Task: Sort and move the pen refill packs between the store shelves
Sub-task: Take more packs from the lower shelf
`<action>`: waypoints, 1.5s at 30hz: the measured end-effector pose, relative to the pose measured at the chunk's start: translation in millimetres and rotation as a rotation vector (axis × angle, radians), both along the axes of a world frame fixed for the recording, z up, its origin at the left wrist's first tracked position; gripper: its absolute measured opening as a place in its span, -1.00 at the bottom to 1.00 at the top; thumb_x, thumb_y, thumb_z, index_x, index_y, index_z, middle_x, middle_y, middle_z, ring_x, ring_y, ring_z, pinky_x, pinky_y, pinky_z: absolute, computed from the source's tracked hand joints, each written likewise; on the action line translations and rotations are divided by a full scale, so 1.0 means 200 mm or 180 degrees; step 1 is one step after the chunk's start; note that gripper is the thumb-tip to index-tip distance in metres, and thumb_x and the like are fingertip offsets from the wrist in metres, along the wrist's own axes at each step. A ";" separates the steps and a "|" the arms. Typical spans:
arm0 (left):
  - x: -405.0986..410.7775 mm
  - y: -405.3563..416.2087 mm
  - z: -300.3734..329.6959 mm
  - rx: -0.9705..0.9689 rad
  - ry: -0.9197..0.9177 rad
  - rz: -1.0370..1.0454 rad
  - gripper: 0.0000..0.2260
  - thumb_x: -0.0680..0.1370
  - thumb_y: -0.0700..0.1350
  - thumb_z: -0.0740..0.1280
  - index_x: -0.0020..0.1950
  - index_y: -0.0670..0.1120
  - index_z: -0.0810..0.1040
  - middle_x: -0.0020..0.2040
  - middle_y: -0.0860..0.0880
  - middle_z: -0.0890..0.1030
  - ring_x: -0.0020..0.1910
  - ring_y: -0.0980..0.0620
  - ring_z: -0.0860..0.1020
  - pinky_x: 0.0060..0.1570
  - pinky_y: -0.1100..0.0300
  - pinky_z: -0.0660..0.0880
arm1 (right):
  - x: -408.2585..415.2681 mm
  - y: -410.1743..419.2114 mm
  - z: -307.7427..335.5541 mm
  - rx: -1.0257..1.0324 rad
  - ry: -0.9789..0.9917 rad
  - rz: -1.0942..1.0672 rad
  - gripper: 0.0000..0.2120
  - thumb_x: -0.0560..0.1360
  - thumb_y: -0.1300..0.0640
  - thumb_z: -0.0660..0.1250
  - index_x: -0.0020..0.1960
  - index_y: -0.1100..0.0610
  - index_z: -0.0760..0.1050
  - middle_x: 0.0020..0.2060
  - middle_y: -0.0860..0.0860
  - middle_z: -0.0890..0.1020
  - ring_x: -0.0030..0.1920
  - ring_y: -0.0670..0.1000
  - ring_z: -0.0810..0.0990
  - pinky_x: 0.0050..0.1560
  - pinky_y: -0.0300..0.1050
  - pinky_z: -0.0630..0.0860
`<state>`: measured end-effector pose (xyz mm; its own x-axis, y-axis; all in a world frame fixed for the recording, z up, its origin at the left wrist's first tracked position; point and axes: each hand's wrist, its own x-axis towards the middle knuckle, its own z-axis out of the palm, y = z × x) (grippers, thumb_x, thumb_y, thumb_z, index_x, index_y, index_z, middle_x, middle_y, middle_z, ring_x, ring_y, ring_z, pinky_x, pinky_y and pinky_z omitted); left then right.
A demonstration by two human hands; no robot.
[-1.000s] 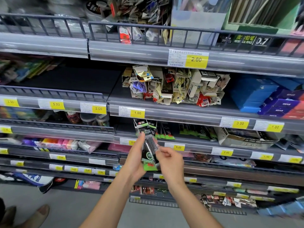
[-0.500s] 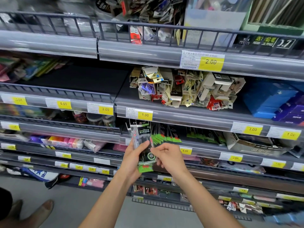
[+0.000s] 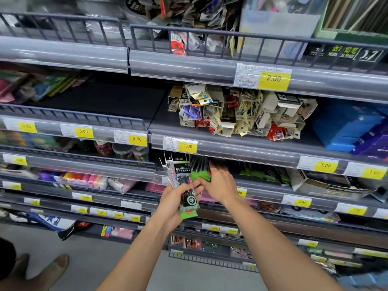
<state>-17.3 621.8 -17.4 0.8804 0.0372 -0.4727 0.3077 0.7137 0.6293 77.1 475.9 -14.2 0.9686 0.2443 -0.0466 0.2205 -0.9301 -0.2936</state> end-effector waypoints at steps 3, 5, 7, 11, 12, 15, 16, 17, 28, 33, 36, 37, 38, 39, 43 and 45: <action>0.01 0.01 -0.01 0.0180 0.0048 0.0029 -0.59 0.56 -0.29 0.46 0.38 -0.31 0.50 0.12 -0.26 0.73 0.00 -0.13 0.74 -0.05 0.01 0.67 | 0.00 0.02 -0.02 -0.0332 -0.0039 0.0218 -0.33 0.56 -0.44 0.09 0.31 0.08 0.51 0.18 0.12 0.65 0.21 0.18 0.57 0.28 0.14 0.45; 0.02 0.03 -0.02 0.0404 0.0091 0.0046 -0.57 0.54 -0.27 0.48 0.38 -0.33 0.50 0.00 -0.25 0.73 -0.12 -0.10 0.72 -0.16 0.05 0.65 | -0.02 0.01 -0.03 -0.0522 -0.0139 0.0324 -0.26 0.52 -0.48 0.05 0.39 0.06 0.47 0.26 0.09 0.62 0.29 0.17 0.53 0.33 0.16 0.41; 0.04 0.06 -0.02 0.0537 0.0126 0.0053 -0.56 0.53 -0.25 0.49 0.37 -0.33 0.51 -0.09 -0.23 0.71 -0.18 -0.09 0.69 -0.23 0.05 0.61 | -0.05 -0.01 -0.04 -0.0652 -0.0333 0.0392 -0.39 0.58 -0.36 0.14 0.43 0.04 0.43 0.31 0.06 0.59 0.35 0.15 0.48 0.35 0.14 0.40; 0.06 0.10 -0.02 0.0659 0.0148 0.0050 -0.57 0.52 -0.23 0.52 0.35 -0.32 0.53 -0.12 -0.20 0.70 -0.19 -0.11 0.65 -0.19 0.01 0.58 | -0.13 -0.04 -0.02 -0.0655 -0.0691 0.0373 -0.64 0.65 0.03 0.20 0.39 0.13 0.48 0.19 0.05 0.66 0.23 0.11 0.58 0.29 0.07 0.48; 0.06 0.11 -0.02 0.0652 0.0126 0.0026 -0.57 0.53 -0.22 0.51 0.35 -0.32 0.54 -0.11 -0.21 0.70 -0.18 -0.11 0.65 -0.17 0.00 0.58 | -0.15 -0.04 0.00 -0.0597 -0.0784 0.0320 -0.67 0.63 0.11 0.22 0.35 0.16 0.52 0.12 0.07 0.69 0.15 0.11 0.63 0.21 0.06 0.54; 0.07 0.11 -0.03 0.0579 0.0044 -0.0068 -0.60 0.55 -0.20 0.50 0.32 -0.33 0.56 -0.10 -0.22 0.68 -0.15 -0.12 0.64 -0.07 -0.03 0.56 | -0.20 -0.05 0.03 -0.0268 -0.1200 0.0210 -0.75 0.57 0.25 0.32 0.22 0.24 0.60 -0.04 0.09 0.73 -0.07 0.10 0.72 -0.13 0.02 0.67; 0.07 0.10 -0.03 0.0575 0.0027 -0.0096 -0.64 0.55 -0.18 0.50 0.28 -0.31 0.59 -0.09 -0.21 0.68 -0.15 -0.11 0.64 -0.06 -0.02 0.56 | -0.21 -0.06 0.03 -0.0094 -0.1336 0.0187 -0.76 0.55 0.27 0.35 0.21 0.25 0.60 -0.04 0.10 0.73 -0.12 0.09 0.73 -0.21 0.00 0.68; 0.07 0.09 -0.03 0.0570 0.0008 -0.0119 -0.71 0.56 -0.15 0.50 0.21 -0.28 0.64 -0.10 -0.21 0.68 -0.17 -0.10 0.65 -0.07 -0.01 0.57 | -0.22 -0.07 0.02 0.0081 -0.1470 0.0173 -0.75 0.53 0.29 0.39 0.20 0.28 0.61 -0.02 0.12 0.74 -0.16 0.10 0.74 -0.28 -0.02 0.68; 0.18 -0.03 0.03 0.0696 -0.0092 -0.0273 -0.76 0.64 -0.15 0.41 0.25 -0.26 0.58 -0.07 -0.19 0.70 -0.20 -0.03 0.70 -0.26 0.11 0.65 | -0.28 -0.15 -0.05 0.0202 -0.1329 0.0241 -0.63 0.62 0.28 0.28 0.41 0.33 0.46 0.29 0.19 0.62 0.15 0.15 0.69 0.07 0.03 0.67; 0.25 -0.03 0.01 0.0666 -0.0017 -0.0236 -0.73 0.63 -0.13 0.44 0.28 -0.23 0.59 0.00 -0.17 0.75 -0.12 -0.03 0.74 -0.26 0.08 0.65 | -0.26 -0.17 -0.04 0.0457 -0.1152 0.0151 -0.51 0.59 0.25 0.31 0.51 0.19 0.39 0.07 0.17 0.65 0.00 0.19 0.64 -0.07 0.10 0.64; 0.25 -0.04 -0.01 0.0619 -0.0014 -0.0197 -0.78 0.62 -0.14 0.44 0.23 -0.20 0.60 -0.05 -0.14 0.76 -0.09 -0.03 0.75 -0.22 0.09 0.67 | -0.25 -0.16 -0.06 0.0411 -0.0998 0.0273 -0.51 0.62 0.22 0.26 0.54 0.05 0.37 0.19 0.19 0.56 0.12 0.21 0.57 -0.02 0.11 0.61; 0.25 -0.04 -0.02 0.0597 -0.0013 -0.0187 -0.76 0.62 -0.14 0.44 0.24 -0.20 0.59 -0.03 -0.15 0.76 -0.04 -0.05 0.75 -0.20 0.08 0.67 | -0.25 -0.16 -0.07 0.0417 -0.0966 0.0271 -0.55 0.63 0.21 0.25 0.50 0.05 0.41 0.21 0.19 0.54 0.14 0.21 0.57 -0.03 0.10 0.60; 0.25 -0.04 -0.03 0.0579 -0.0012 -0.0182 -0.74 0.62 -0.14 0.45 0.26 -0.21 0.58 0.00 -0.16 0.76 0.01 -0.07 0.75 -0.18 0.08 0.68 | -0.26 -0.15 -0.07 0.0466 -0.0967 0.0252 -0.59 0.63 0.22 0.26 0.46 0.06 0.45 0.20 0.19 0.54 0.12 0.22 0.58 -0.05 0.10 0.61; 0.25 -0.04 -0.03 0.0576 -0.0016 -0.0187 -0.71 0.61 -0.14 0.45 0.29 -0.22 0.56 0.02 -0.17 0.76 0.07 -0.09 0.75 -0.17 0.07 0.68 | -0.27 -0.14 -0.07 0.0563 -0.0998 0.0216 -0.62 0.62 0.23 0.27 0.43 0.09 0.48 0.18 0.20 0.56 0.08 0.22 0.60 -0.08 0.10 0.61; 0.27 -0.03 -0.03 0.0589 -0.0035 -0.0261 -0.72 0.60 -0.13 0.46 0.24 -0.23 0.56 0.05 -0.21 0.76 0.13 -0.16 0.73 -0.02 -0.02 0.68 | -0.27 -0.13 -0.05 0.1065 -0.1407 -0.0049 -0.66 0.59 0.34 0.34 0.35 0.24 0.55 0.00 0.19 0.63 -0.13 0.19 0.64 -0.18 0.06 0.62; 0.28 -0.04 -0.04 0.0623 -0.0040 -0.0329 -0.77 0.60 -0.10 0.47 0.16 -0.23 0.60 0.05 -0.23 0.76 0.10 -0.18 0.74 0.06 -0.07 0.67 | -0.28 -0.12 -0.02 0.1377 -0.1571 -0.0295 -0.69 0.59 0.33 0.35 0.33 0.27 0.56 -0.06 0.15 0.65 -0.19 0.15 0.63 -0.20 -0.01 0.58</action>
<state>38.4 614.5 -24.8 0.8901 0.0364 -0.4542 0.3640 0.5427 0.7569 22.1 452.7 -18.1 0.8689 0.0559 0.4918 0.3496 -0.7726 -0.5299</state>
